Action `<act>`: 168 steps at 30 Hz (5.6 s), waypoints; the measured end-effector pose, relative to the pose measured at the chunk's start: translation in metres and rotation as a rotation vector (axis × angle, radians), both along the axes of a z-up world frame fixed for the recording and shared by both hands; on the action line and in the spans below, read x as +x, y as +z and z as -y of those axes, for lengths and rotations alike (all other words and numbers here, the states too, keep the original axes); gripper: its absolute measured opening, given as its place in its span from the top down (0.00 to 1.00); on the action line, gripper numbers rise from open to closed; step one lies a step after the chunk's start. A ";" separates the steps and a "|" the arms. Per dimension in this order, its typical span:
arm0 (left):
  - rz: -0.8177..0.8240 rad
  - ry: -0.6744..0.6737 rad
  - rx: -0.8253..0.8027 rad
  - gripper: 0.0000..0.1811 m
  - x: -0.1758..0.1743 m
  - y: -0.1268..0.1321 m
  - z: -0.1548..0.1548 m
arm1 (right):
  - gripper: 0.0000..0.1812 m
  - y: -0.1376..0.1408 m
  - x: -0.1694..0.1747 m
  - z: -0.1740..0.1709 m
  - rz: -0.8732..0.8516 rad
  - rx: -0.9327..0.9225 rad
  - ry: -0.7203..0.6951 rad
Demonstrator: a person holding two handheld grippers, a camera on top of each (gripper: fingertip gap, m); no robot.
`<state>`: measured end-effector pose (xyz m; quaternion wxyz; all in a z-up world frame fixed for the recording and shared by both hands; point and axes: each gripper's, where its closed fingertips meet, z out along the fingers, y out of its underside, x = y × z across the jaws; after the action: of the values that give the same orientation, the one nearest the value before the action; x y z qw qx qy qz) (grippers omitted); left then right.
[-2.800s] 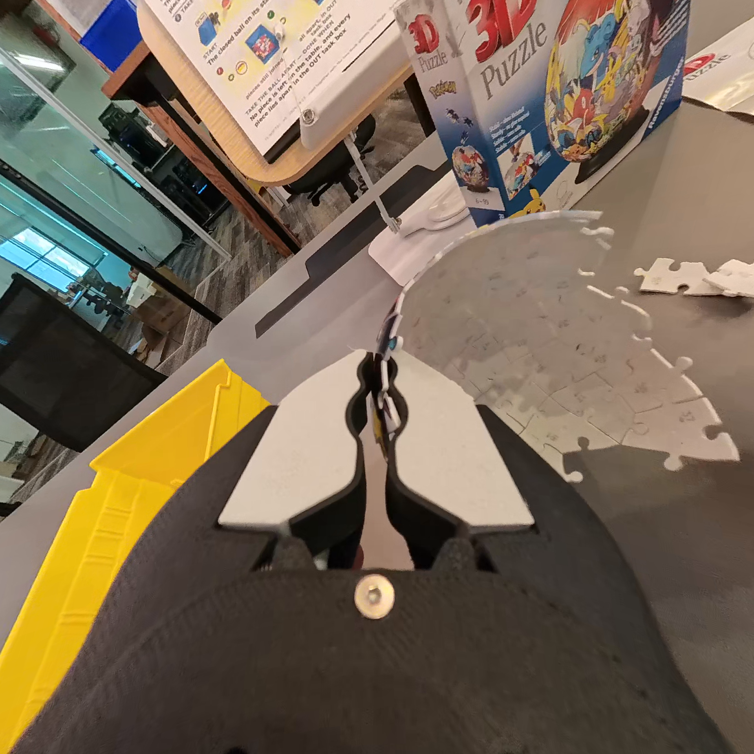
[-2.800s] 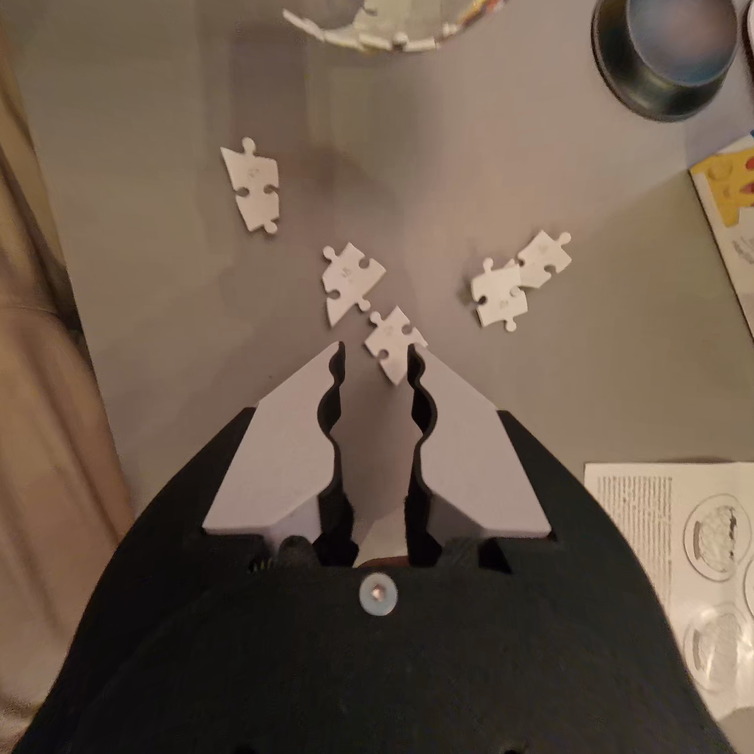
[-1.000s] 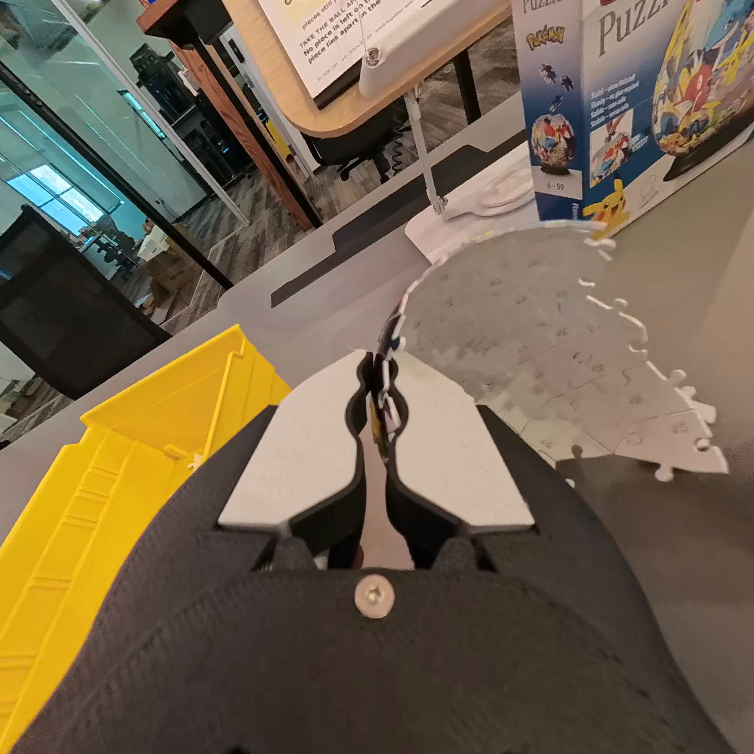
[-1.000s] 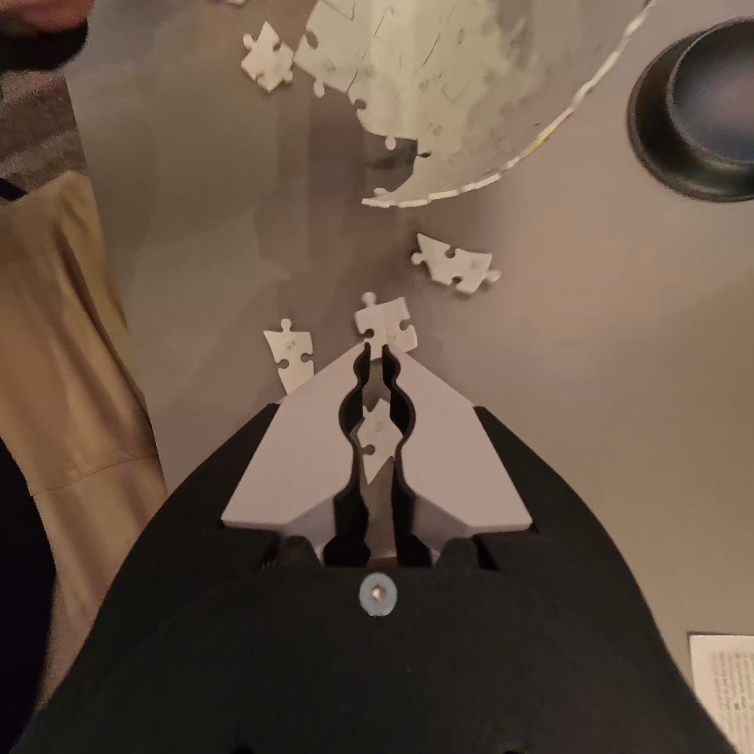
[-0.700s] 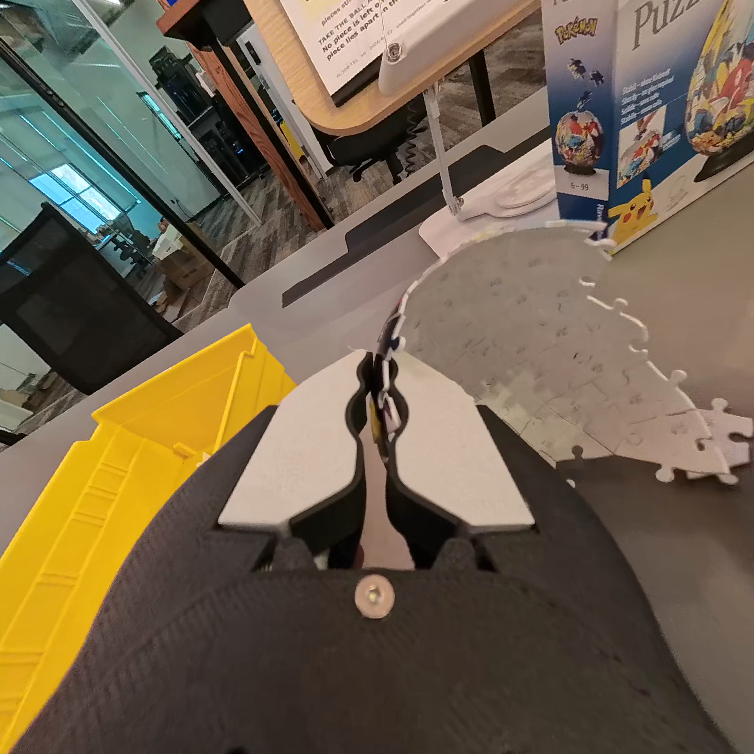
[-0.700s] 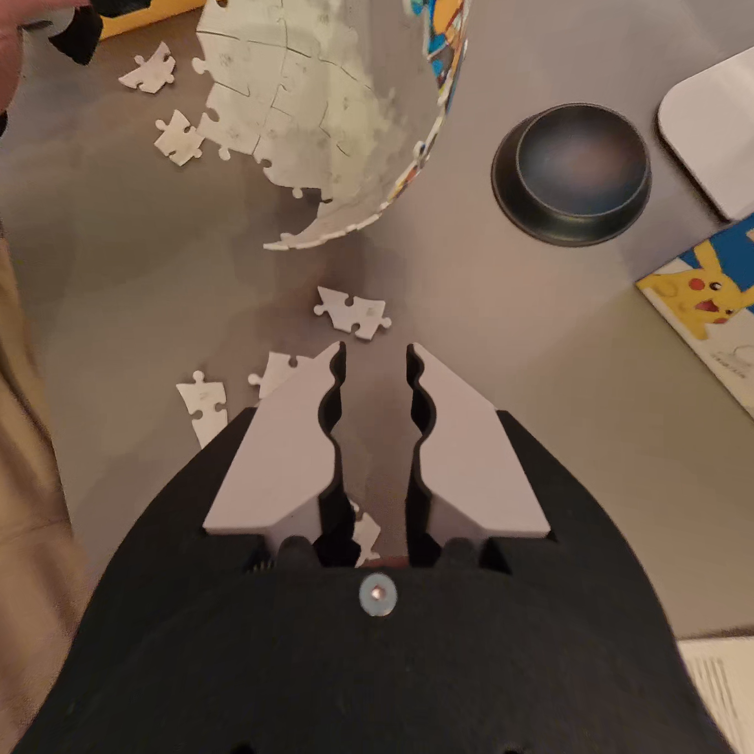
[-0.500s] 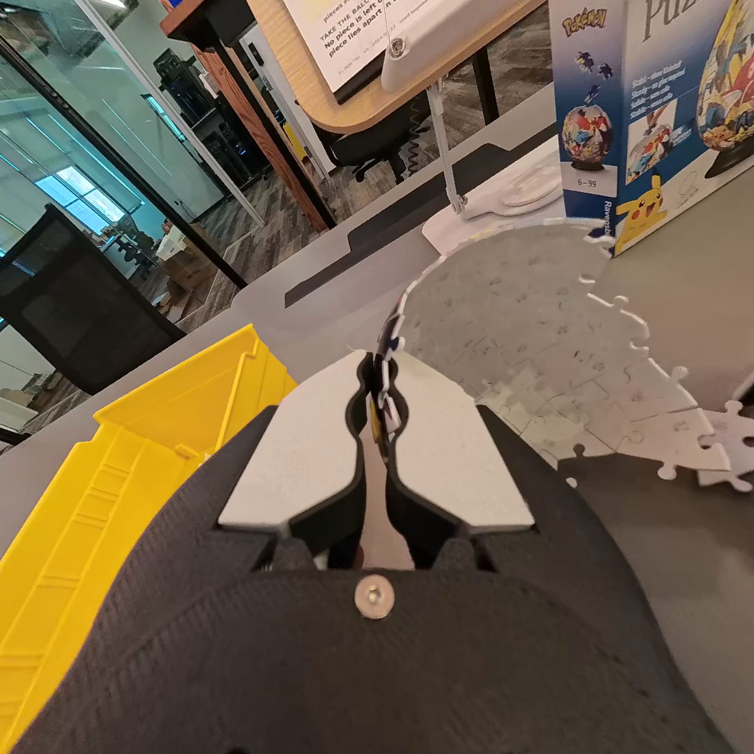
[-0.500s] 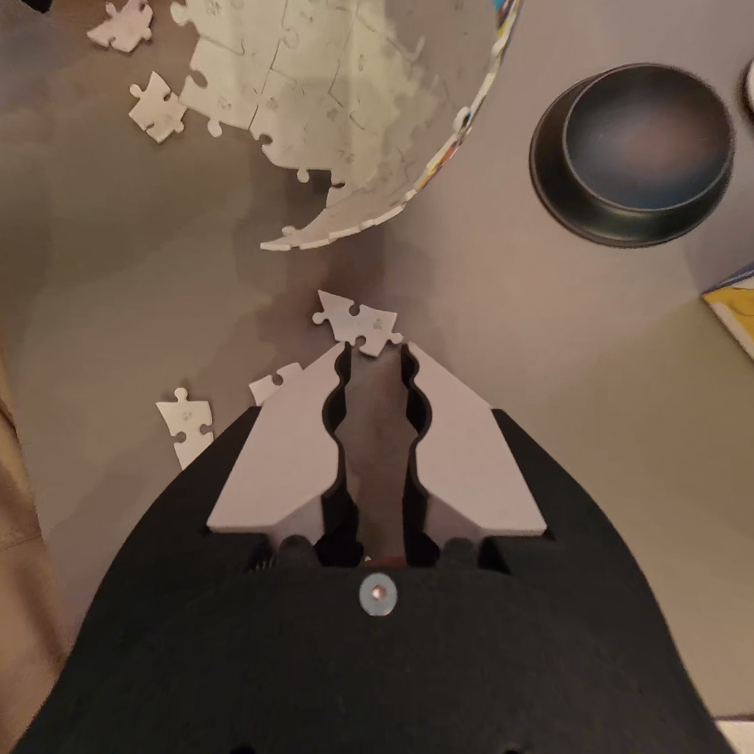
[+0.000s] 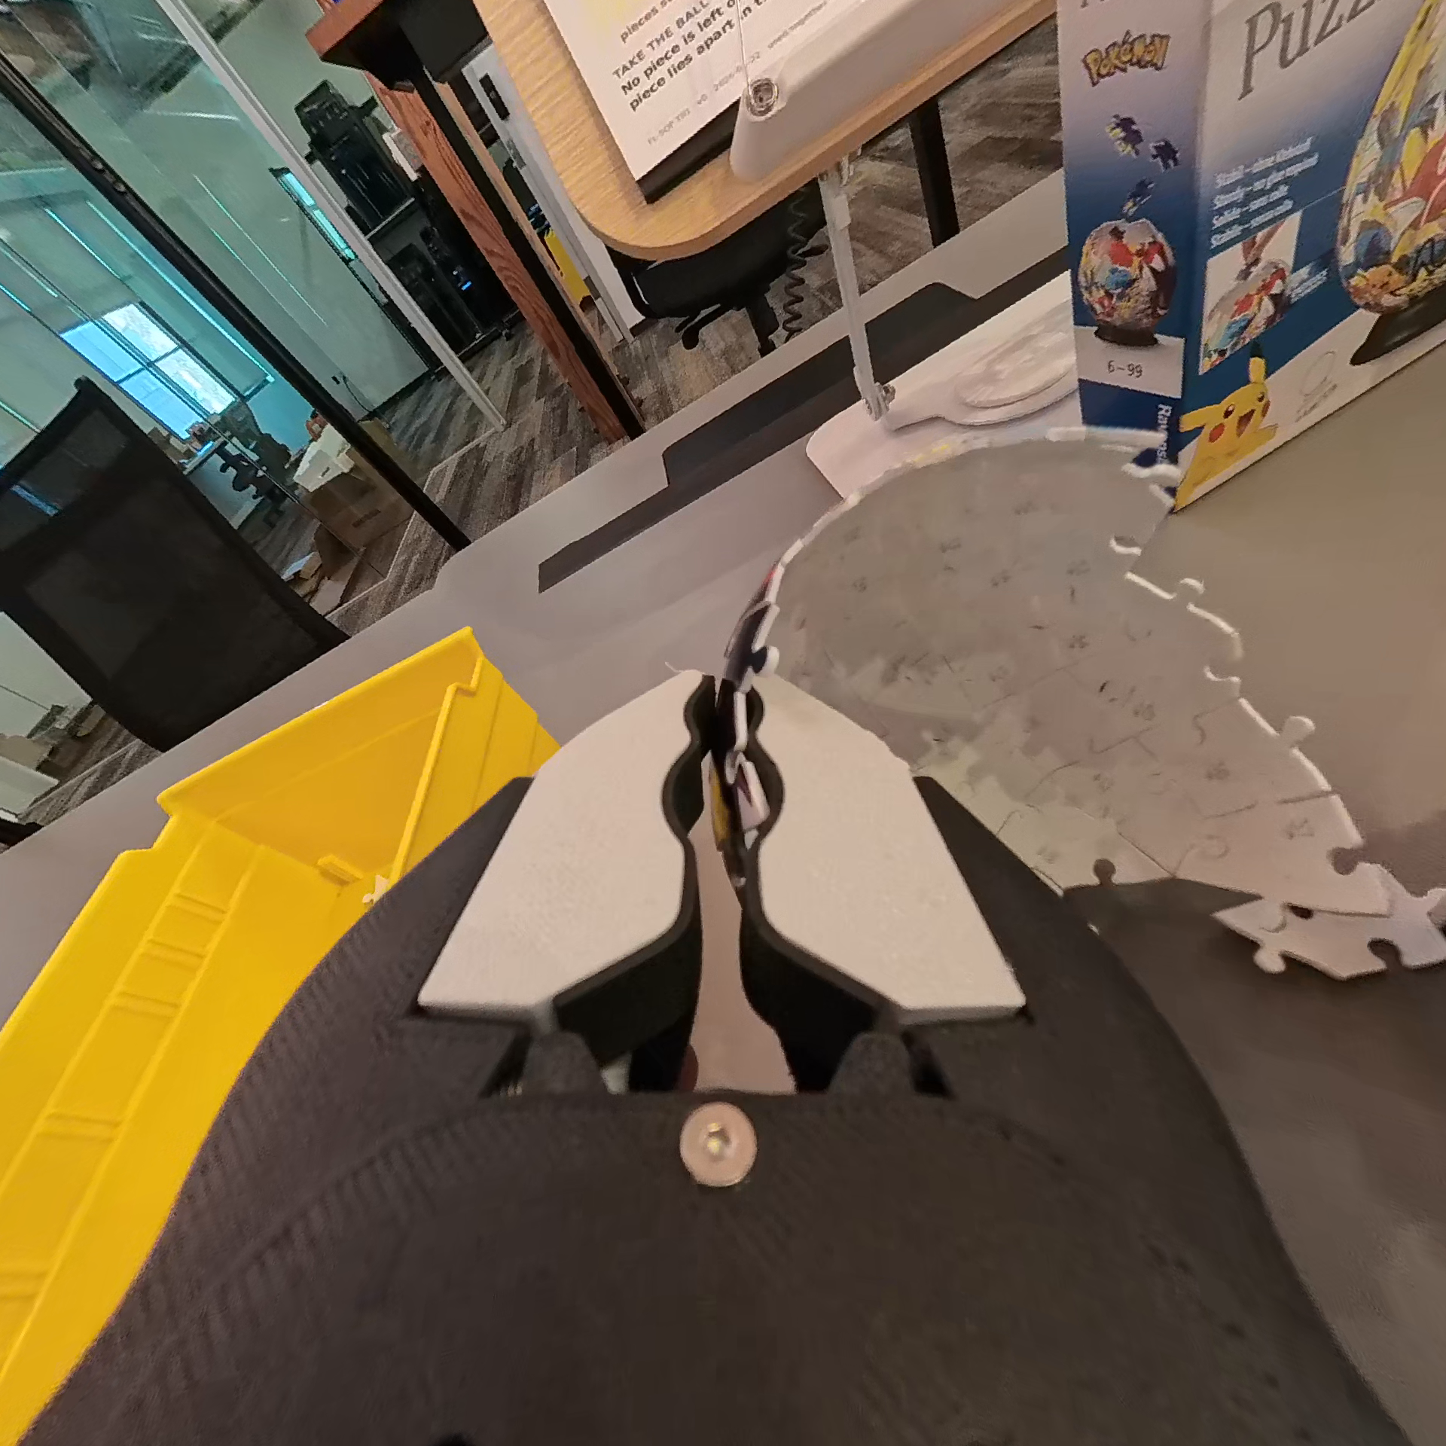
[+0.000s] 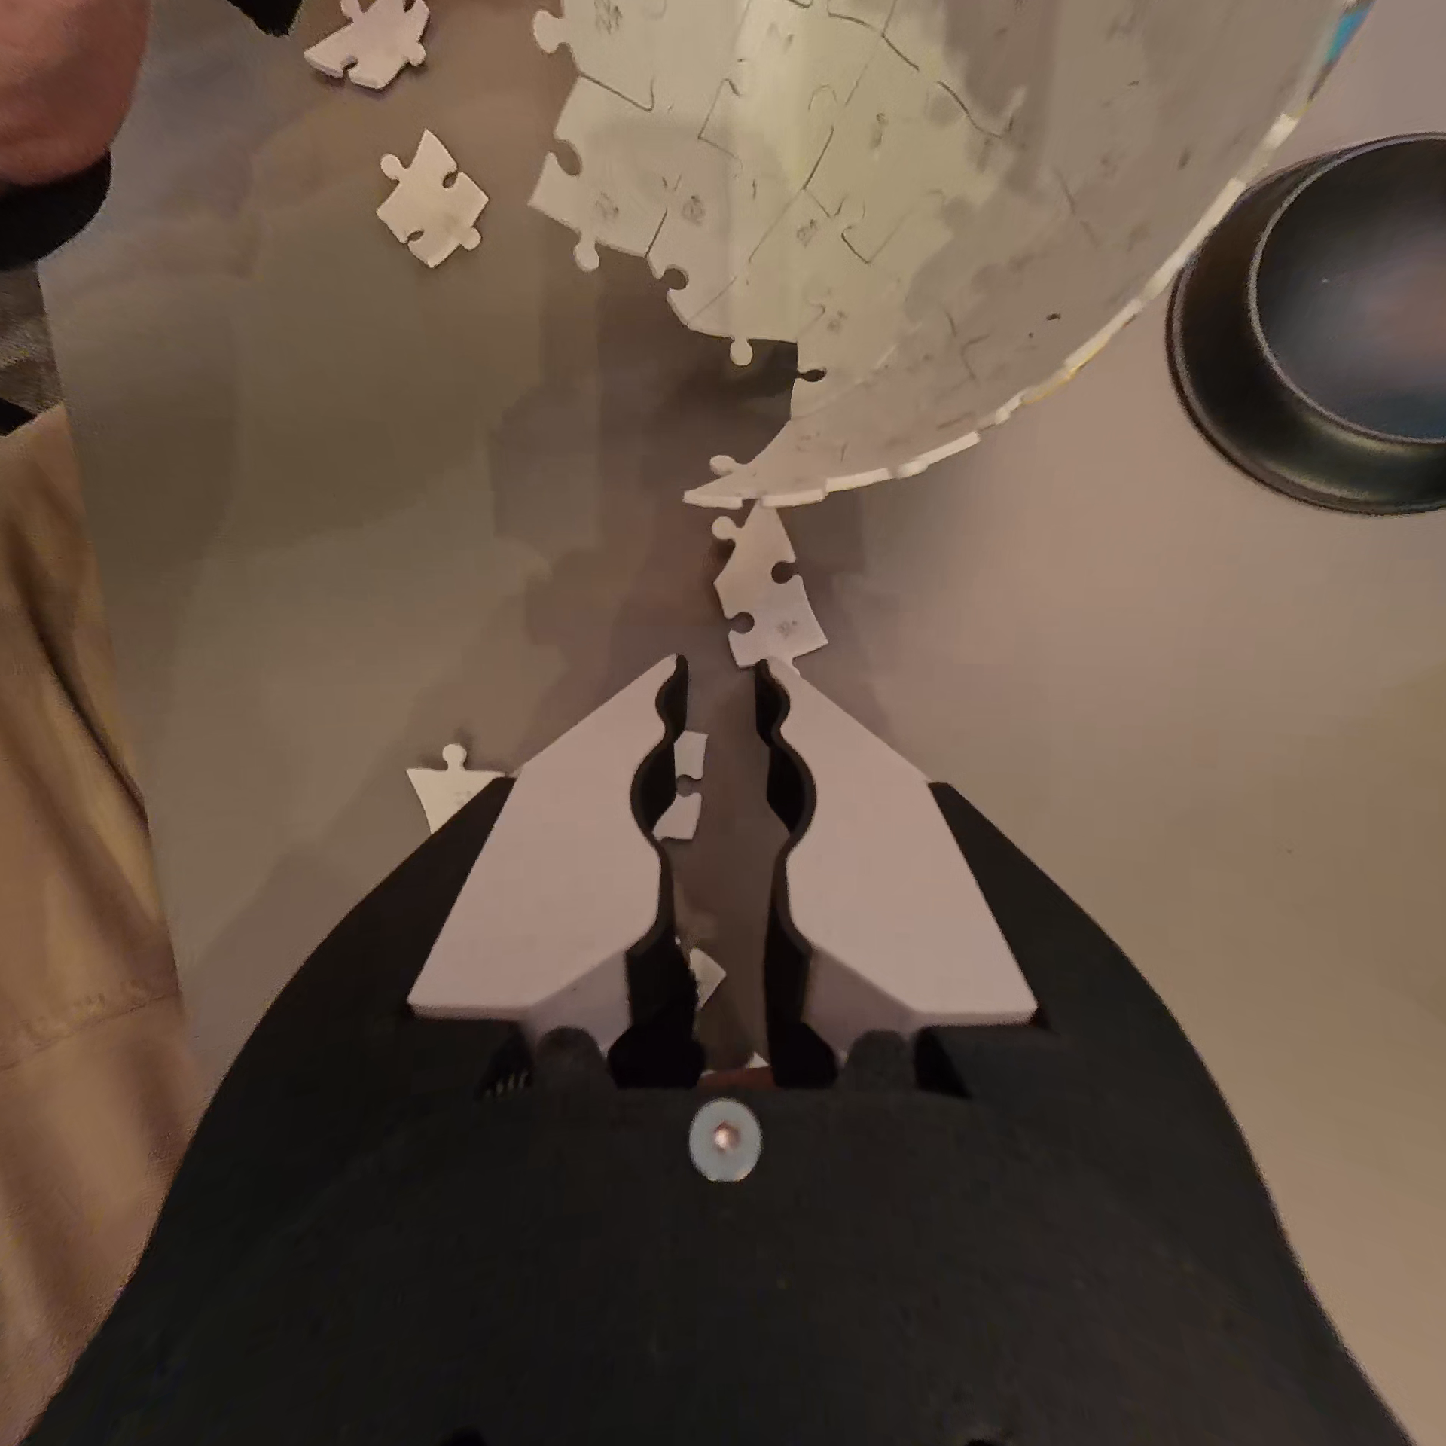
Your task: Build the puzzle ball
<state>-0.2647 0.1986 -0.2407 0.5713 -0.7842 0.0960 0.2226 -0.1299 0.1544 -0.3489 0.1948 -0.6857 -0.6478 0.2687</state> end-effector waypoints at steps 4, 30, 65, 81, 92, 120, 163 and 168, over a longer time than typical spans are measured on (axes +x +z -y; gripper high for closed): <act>-0.007 -0.004 0.010 0.98 0.002 0.002 -0.003 | 0.92 0.000 -0.004 0.000 -0.020 0.005 0.012; -0.066 -0.160 0.035 0.98 0.050 0.010 -0.022 | 0.90 0.033 0.048 -0.011 -0.041 -0.023 0.083; -0.204 -0.331 0.060 0.98 0.059 0.006 -0.038 | 0.88 0.025 0.033 0.013 -0.074 0.011 0.192; -0.163 -0.192 0.046 0.98 0.028 0.010 -0.039 | 0.73 0.012 0.001 0.013 -0.099 0.204 0.202; -0.166 -0.175 0.036 0.98 0.024 0.009 -0.037 | 0.73 -0.002 -0.005 0.033 -0.031 0.114 0.193; -0.161 -0.071 0.009 0.98 0.018 0.010 -0.023 | 0.73 0.026 0.001 0.013 -0.117 0.063 0.146; -0.284 -0.323 0.084 0.98 0.058 0.009 -0.036 | 0.71 0.035 0.004 0.026 -0.141 0.093 0.242; -0.327 -0.396 0.083 0.98 0.062 0.007 -0.039 | 0.71 0.032 0.004 0.022 -0.137 0.104 0.234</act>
<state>-0.2023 0.2376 -0.2342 0.6123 -0.6795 0.3295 0.2341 -0.1256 0.1324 -0.3171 0.2415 -0.5743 -0.7216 0.3018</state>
